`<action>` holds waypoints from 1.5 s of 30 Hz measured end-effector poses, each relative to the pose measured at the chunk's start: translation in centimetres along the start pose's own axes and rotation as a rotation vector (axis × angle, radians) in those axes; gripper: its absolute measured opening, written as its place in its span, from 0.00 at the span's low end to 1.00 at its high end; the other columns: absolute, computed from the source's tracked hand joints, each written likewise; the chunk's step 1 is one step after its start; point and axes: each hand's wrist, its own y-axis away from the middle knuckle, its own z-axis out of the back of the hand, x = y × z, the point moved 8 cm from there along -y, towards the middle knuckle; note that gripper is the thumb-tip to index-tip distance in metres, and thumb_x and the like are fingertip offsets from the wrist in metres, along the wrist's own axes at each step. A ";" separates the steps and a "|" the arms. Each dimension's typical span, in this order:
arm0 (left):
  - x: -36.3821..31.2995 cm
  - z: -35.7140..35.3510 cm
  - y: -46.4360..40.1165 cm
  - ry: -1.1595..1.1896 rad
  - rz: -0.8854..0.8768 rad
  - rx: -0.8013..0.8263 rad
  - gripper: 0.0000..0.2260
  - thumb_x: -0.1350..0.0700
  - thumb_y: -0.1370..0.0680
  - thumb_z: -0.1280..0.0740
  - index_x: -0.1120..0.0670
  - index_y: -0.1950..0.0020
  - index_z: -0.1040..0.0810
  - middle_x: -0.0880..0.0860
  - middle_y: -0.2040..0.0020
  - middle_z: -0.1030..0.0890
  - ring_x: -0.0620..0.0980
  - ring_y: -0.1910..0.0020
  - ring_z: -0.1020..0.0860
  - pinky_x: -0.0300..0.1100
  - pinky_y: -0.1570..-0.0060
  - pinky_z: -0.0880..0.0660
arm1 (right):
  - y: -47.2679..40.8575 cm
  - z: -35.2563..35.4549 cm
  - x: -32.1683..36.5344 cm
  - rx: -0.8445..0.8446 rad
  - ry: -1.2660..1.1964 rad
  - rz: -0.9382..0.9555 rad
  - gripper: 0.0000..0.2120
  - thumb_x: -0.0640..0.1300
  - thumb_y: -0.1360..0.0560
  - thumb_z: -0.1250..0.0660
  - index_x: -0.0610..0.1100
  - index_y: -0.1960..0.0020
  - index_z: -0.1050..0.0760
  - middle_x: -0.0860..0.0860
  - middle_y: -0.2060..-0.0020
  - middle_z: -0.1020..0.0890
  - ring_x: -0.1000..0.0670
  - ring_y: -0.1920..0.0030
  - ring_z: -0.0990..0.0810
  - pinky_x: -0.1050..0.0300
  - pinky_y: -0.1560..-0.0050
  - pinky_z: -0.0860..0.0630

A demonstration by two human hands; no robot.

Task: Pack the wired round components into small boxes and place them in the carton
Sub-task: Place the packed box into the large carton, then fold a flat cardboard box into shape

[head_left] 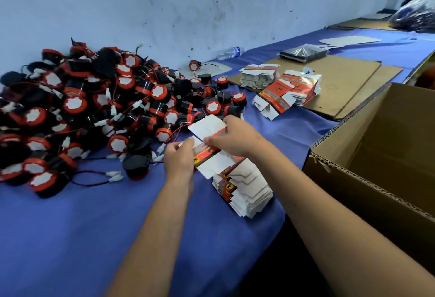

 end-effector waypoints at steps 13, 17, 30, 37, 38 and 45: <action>0.7 27.7 -1.9 0.031 -0.100 -0.120 0.08 0.68 0.23 0.31 0.58 0.50 0.16 0.54 0.59 0.13 0.51 0.62 0.15 0.42 0.65 0.20 | 5.1 -21.3 20.3 0.177 0.313 0.831 0.68 0.82 0.45 0.30 0.49 0.18 0.53 0.48 0.27 0.38 0.43 0.24 0.43 0.36 0.21 0.55; 1.2 31.5 -3.0 -0.015 -0.100 -0.164 0.07 0.67 0.24 0.30 0.61 0.49 0.16 0.59 0.56 0.13 0.56 0.58 0.15 0.48 0.58 0.19 | 6.5 -24.3 22.0 0.110 0.157 0.886 0.64 0.72 0.39 0.24 0.49 0.17 0.53 0.48 0.24 0.38 0.45 0.21 0.43 0.36 0.20 0.59; -0.7 27.3 -1.9 -0.179 -0.434 0.439 0.63 0.48 0.38 0.13 0.37 0.16 0.53 0.42 0.16 0.45 0.45 0.17 0.46 0.63 0.24 0.34 | 4.1 -24.9 19.1 0.789 -1.241 0.177 0.17 0.56 0.22 0.31 0.48 0.40 0.15 0.43 0.41 0.15 0.45 0.41 0.15 0.47 0.41 0.18; -1.8 26.9 -1.8 -0.386 -0.605 0.161 0.65 0.48 0.38 0.13 0.35 0.17 0.59 0.33 0.18 0.47 0.36 0.19 0.47 0.53 0.21 0.37 | 5.0 -25.8 18.6 0.955 -1.205 -0.043 0.20 0.60 0.27 0.27 0.49 0.40 0.15 0.44 0.40 0.15 0.46 0.44 0.14 0.48 0.46 0.17; -2.1 26.9 -1.7 -0.410 -0.641 0.134 0.64 0.46 0.38 0.14 0.35 0.17 0.57 0.34 0.18 0.45 0.36 0.19 0.46 0.51 0.21 0.36 | 5.0 -25.8 18.7 0.956 -1.209 -0.057 0.21 0.60 0.27 0.27 0.49 0.40 0.15 0.44 0.40 0.15 0.45 0.44 0.15 0.47 0.43 0.18; -2.7 26.5 -0.8 -0.436 -0.739 0.091 0.45 0.49 0.31 0.22 0.36 0.19 0.41 0.35 0.28 0.27 0.42 0.31 0.24 0.32 0.39 0.25 | 5.8 -26.1 19.7 1.017 -1.253 -0.047 0.25 0.61 0.22 0.32 0.48 0.33 0.19 0.42 0.34 0.19 0.43 0.39 0.18 0.44 0.46 0.19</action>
